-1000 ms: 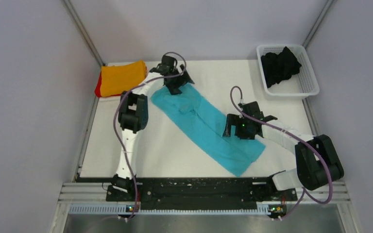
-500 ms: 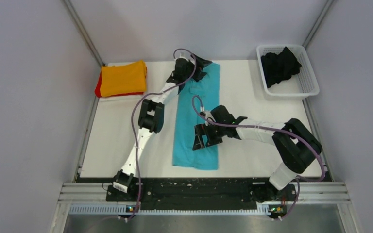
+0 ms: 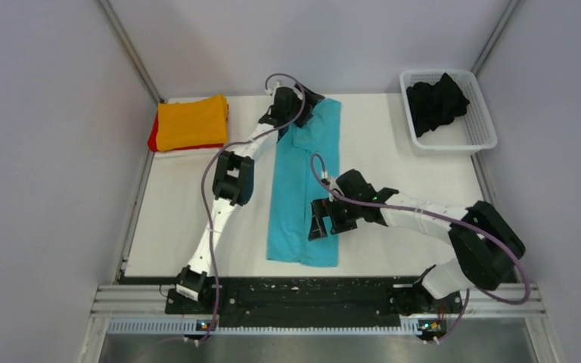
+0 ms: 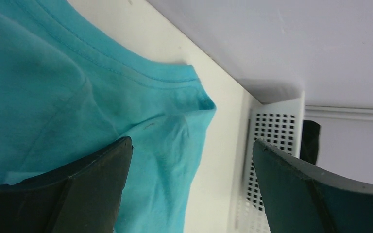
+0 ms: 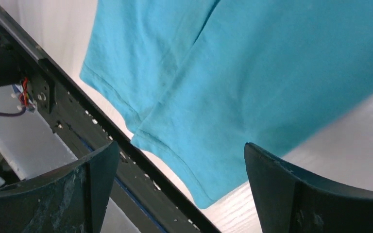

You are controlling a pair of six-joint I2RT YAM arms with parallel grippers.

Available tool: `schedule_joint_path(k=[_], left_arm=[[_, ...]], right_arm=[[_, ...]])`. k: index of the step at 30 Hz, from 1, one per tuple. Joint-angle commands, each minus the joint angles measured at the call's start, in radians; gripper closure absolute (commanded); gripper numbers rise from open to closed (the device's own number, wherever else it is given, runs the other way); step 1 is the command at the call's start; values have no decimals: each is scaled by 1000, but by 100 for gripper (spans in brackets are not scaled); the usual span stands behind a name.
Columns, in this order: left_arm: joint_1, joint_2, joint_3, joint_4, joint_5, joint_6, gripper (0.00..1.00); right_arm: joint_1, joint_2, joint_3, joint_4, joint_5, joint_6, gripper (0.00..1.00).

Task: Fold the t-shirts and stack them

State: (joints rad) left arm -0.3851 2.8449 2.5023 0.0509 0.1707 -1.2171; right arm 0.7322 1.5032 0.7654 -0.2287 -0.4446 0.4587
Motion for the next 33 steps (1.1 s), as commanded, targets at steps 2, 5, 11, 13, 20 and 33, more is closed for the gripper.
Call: schedule_joint_path(k=[2,5,11,13,20,33], left_arm=[[70,-218,-56,-166,-90,206,1],[71,-318,-57,-172,-66,275,1],[70,-652,-268,-284,92,414,2],[69,-836,-516,-314,91,448,1],[63,-1400,-1309,-428,50,529,1],[46,-1907,-1919,-742,272,584,7]], right_arm=[[13,-221,3,-60,145,8,1],[12,-283,9,-81,202,8,1],[9,-328,-24,-129,265,31,1],[9,-337,-56,-134,238,36,1],[42,-357,-171,-133,203,163,4],[161,-351,-268,-100,366,561,30]])
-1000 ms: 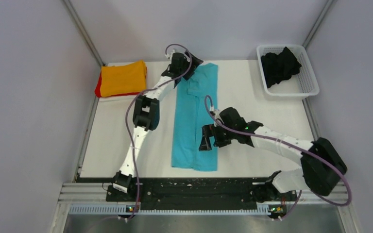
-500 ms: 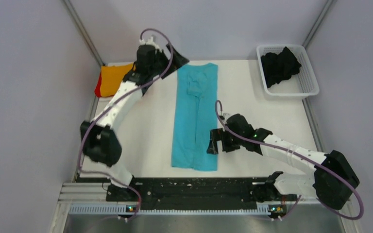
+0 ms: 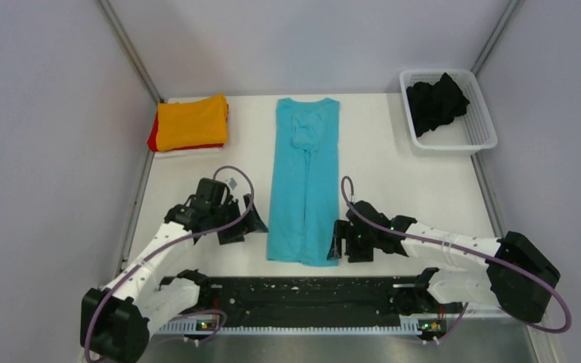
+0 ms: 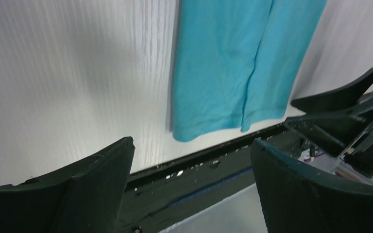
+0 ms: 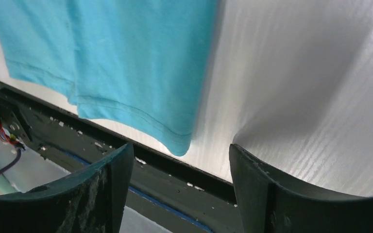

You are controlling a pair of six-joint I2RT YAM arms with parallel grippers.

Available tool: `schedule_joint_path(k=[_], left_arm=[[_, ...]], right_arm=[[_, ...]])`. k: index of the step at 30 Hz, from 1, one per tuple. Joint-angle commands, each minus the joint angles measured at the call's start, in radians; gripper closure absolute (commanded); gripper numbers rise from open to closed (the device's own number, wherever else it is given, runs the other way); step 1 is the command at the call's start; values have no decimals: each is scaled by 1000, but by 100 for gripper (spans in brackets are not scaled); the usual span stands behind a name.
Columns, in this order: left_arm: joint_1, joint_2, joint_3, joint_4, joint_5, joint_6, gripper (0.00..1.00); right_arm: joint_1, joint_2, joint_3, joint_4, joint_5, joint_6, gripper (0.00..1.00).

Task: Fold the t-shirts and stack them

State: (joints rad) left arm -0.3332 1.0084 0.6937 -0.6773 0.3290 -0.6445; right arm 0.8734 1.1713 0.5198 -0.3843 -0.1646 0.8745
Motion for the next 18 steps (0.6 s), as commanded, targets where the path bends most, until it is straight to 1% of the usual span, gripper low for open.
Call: schedule_joint_path(k=[1,4,7,11,17,18], left_arm=[[-7,-74,-141,10,149,3,10],[-9,-64,-193,59,230,-3,18],[-26,-51,-227,77,244,-8,22],[-51,-22,-287,167,281,-43,27],[-71,61,-311,248,242,-57,46],[-72,78,-308,256,228,-58,51]], right_arm=[[22,-17,-28,71,93,160,33],[44,3,-33,101,91,193,39],[83,33,-26,102,114,214,46],[118,64,-26,93,145,269,52],[143,67,-44,94,162,320,55],[146,66,-46,93,162,324,56]])
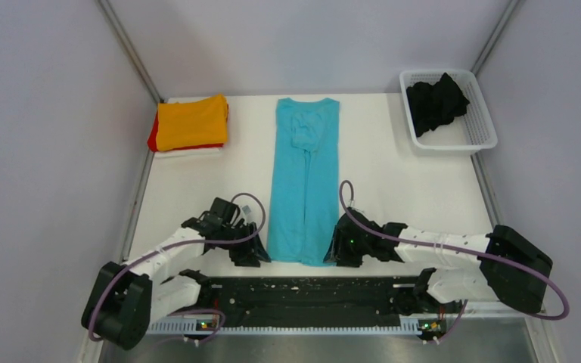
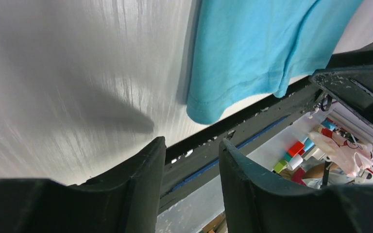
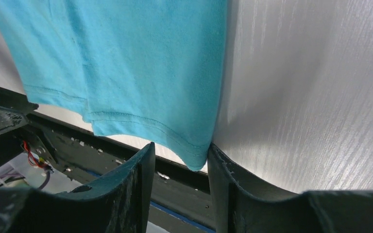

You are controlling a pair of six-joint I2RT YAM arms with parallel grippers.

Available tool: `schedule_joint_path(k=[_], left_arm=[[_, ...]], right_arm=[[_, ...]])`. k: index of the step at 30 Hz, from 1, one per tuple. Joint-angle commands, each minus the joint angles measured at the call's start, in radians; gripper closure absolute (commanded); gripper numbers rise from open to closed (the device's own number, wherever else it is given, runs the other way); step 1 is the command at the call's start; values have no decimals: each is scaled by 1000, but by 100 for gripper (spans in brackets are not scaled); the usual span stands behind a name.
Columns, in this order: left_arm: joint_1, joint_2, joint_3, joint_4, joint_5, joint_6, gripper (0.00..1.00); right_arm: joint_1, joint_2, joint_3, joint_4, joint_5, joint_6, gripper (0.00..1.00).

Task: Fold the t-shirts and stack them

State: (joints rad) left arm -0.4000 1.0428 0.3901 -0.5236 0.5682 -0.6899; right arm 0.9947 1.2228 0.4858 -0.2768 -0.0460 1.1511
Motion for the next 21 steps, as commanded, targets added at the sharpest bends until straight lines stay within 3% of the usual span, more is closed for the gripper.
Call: schedule_joint_path(k=[1,6,14,18,21], left_arm=[[-5,60,0,112,-23,-16,54],[-5,146,22,162,-34,-15,62],[-6,204,20,210,2,-4,65],[-7,222,20,226,10,-1,73],[-11,240,21,248,14,-3,94]], right_arm=[[26,14,-15,-14,65,51,57],[32,13,-20,-20,80,61,61],[33,14,-28,-25,83,67,62],[33,14,-27,-25,85,71,66],[32,14,-25,-25,85,71,68]])
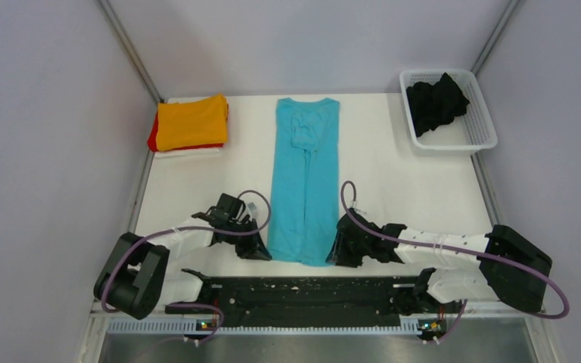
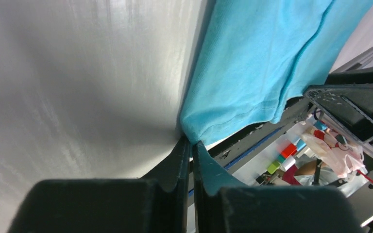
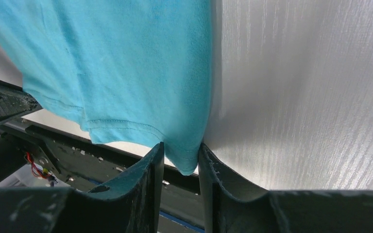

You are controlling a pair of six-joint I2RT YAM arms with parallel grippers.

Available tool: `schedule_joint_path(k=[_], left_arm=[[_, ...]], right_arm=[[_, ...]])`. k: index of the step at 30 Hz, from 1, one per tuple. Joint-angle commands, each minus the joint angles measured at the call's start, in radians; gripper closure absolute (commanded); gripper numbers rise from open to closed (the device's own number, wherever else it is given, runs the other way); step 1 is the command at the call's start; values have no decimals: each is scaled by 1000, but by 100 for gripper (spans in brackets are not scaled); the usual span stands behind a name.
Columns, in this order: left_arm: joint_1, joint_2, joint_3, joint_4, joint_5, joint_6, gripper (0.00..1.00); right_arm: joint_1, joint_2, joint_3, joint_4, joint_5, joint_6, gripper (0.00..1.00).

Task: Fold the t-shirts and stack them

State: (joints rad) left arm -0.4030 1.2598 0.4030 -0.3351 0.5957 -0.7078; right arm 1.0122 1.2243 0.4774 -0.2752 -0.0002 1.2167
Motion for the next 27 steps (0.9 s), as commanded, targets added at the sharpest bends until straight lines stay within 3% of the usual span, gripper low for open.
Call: schedule_joint_path(k=[1,9,14,19,27], left_arm=[[-9,31,9,63,-11,17,100],[-10,-100,-61,41,7,9,100],[-11,-161,-20,25,3,-8,100],[-11,-119,69,61,5,-26,100],[-8,63,296,130,-36,-47,100]], right_arm=[[14,13,-16,-26,39,4,69],[29,8,-3,-29,25,-5,100],[31,-11,41,-52,54,-23,100],[8,-22,128,-121,93,-76,100],[-196,33,258,-100,62,-301,100]])
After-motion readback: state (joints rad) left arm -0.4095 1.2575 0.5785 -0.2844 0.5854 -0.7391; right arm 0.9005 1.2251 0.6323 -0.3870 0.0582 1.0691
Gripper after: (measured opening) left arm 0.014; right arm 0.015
